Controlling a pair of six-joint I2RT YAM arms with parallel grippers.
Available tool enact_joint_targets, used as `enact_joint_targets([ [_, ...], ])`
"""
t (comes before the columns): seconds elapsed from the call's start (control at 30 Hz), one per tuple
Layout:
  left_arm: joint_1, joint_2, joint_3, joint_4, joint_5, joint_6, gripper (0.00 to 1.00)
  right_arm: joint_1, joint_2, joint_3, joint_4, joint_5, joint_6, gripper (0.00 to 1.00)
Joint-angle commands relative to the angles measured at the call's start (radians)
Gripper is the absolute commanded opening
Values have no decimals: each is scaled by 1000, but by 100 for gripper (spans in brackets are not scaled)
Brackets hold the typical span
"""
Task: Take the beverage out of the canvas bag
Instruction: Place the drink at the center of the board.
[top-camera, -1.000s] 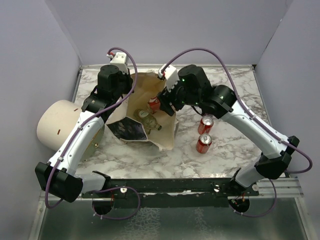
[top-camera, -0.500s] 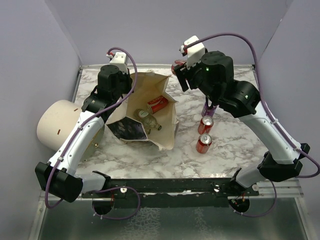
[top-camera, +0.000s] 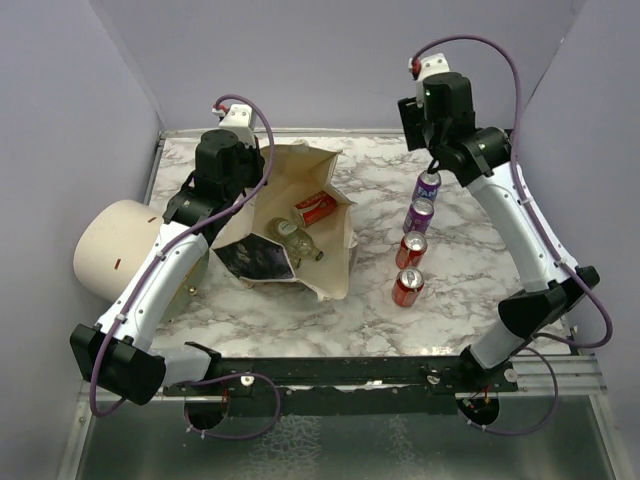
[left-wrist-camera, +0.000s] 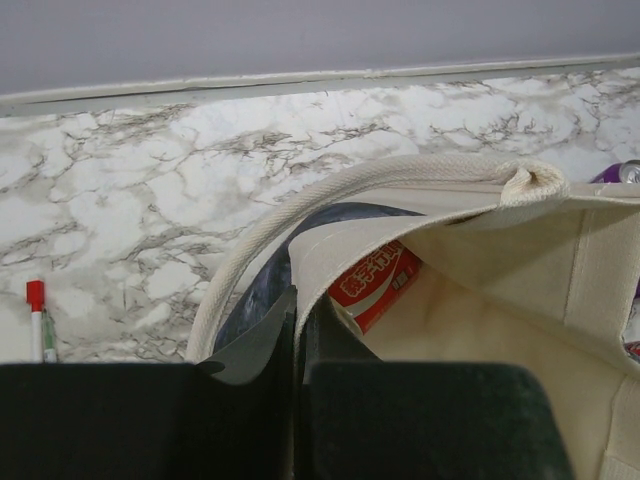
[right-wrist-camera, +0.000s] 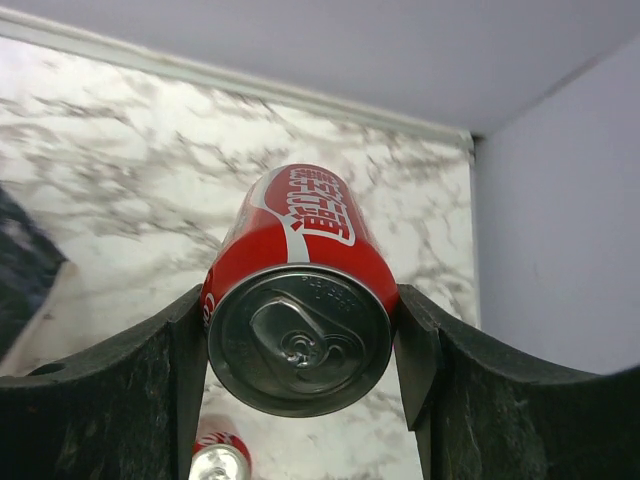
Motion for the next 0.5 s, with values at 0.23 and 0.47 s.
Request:
enact_joint_targets([
  [0.23, 2, -13, 3, 46, 2, -40, 0, -446, -53, -310, 26, -241, 171, 2],
  [0.47, 2, -9, 6, 46, 24, -46, 0, -522, 90, -372, 73, -315, 248, 2],
])
